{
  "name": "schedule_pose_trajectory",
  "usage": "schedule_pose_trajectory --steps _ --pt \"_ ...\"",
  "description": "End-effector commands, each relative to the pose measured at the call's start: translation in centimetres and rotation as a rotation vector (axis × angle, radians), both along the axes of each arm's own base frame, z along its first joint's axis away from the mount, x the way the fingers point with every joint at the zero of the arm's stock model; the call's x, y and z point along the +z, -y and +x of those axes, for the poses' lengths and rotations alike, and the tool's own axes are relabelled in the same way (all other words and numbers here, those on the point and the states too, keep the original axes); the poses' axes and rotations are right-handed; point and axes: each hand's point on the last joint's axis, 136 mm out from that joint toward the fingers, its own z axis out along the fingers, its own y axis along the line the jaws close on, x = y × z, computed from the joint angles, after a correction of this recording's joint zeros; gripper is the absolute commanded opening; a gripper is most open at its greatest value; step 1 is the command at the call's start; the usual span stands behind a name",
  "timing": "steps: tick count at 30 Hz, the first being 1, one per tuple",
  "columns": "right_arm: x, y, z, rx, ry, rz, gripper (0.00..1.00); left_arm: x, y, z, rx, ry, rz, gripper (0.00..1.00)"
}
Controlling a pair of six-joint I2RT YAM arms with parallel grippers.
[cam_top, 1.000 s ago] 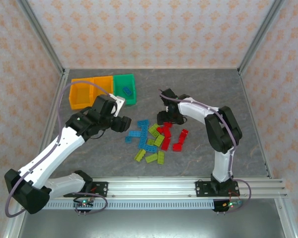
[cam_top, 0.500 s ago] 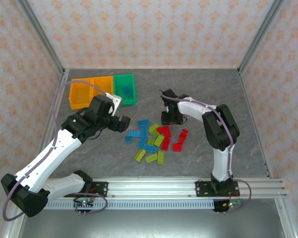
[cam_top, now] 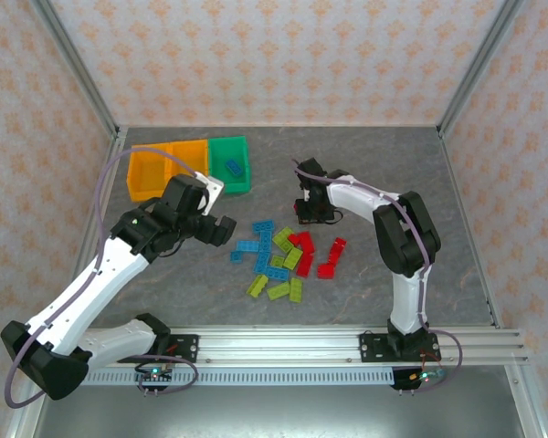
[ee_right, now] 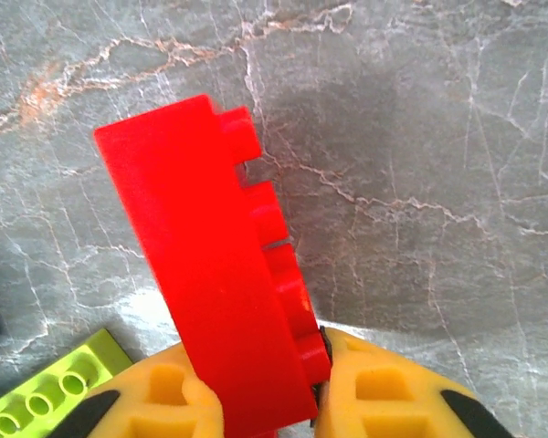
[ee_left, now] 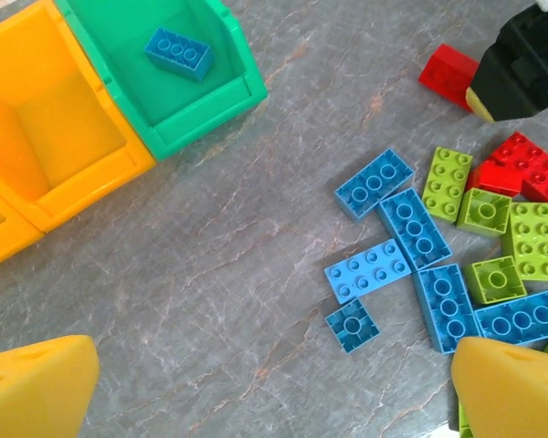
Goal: Sort the legos into containers by color
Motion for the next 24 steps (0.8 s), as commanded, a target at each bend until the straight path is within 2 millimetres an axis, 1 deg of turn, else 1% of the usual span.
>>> schedule_pose_trajectory --steps 1,2,4,6,7,8,10,12,14,15,17,19,21,23,24 --pt "2.4 -0.5 1.0 -0.014 0.078 0.047 0.12 0.2 -1.4 0.4 0.036 0.050 0.034 1.00" --pt "3.0 -0.5 1.1 -0.017 0.090 0.055 0.10 0.3 -1.7 0.4 0.047 0.057 0.036 1.00" --pt "4.5 -0.8 1.3 -0.027 0.122 0.086 0.10 0.8 -2.3 0.5 0.073 0.080 0.029 1.00" --pt "6.7 -1.7 1.5 -0.028 0.171 0.146 0.10 1.3 -3.0 0.7 0.105 0.102 0.014 1.00" --pt "8.1 -2.6 1.5 -0.022 0.205 0.187 0.10 1.6 -3.4 0.8 0.125 0.115 0.000 1.00" --pt "9.5 -3.8 1.4 -0.013 0.238 0.236 0.10 1.8 -3.9 0.9 0.147 0.129 -0.013 1.00" --pt "11.9 -7.2 1.1 0.023 0.289 0.348 0.10 2.2 -4.9 1.1 0.193 0.157 -0.037 1.00" --pt "13.9 -11.7 0.6 0.076 0.318 0.467 0.10 2.4 -6.1 1.3 0.244 0.178 -0.050 1.00" --pt "15.3 -15.7 0.6 0.128 0.339 0.531 0.10 2.5 -7.2 1.3 0.286 0.196 -0.037 1.00" --pt "15.1 -17.4 1.0 0.141 0.337 0.538 0.10 2.5 -7.7 1.3 0.305 0.205 -0.024 1.00" --pt "15.1 -20.0 2.3 0.151 0.339 0.559 0.10 2.3 -8.6 1.1 0.339 0.220 0.004 1.00" --pt "14.6 -22.3 3.8 0.156 0.344 0.579 0.10 2.2 -9.3 0.8 0.362 0.232 0.021 1.00" --pt "14.0 -24.5 5.4 0.167 0.350 0.601 0.10 2.2 -9.4 0.7 0.368 0.238 0.022 1.00" --pt "12.9 -26.5 7.1 0.171 0.349 0.608 0.09 2.4 -9.4 0.7 0.369 0.248 0.019 1.00" --pt "13.1 -27.4 7.9 0.176 0.358 0.616 0.09 2.4 -9.4 0.7 0.367 0.249 0.016 1.00"
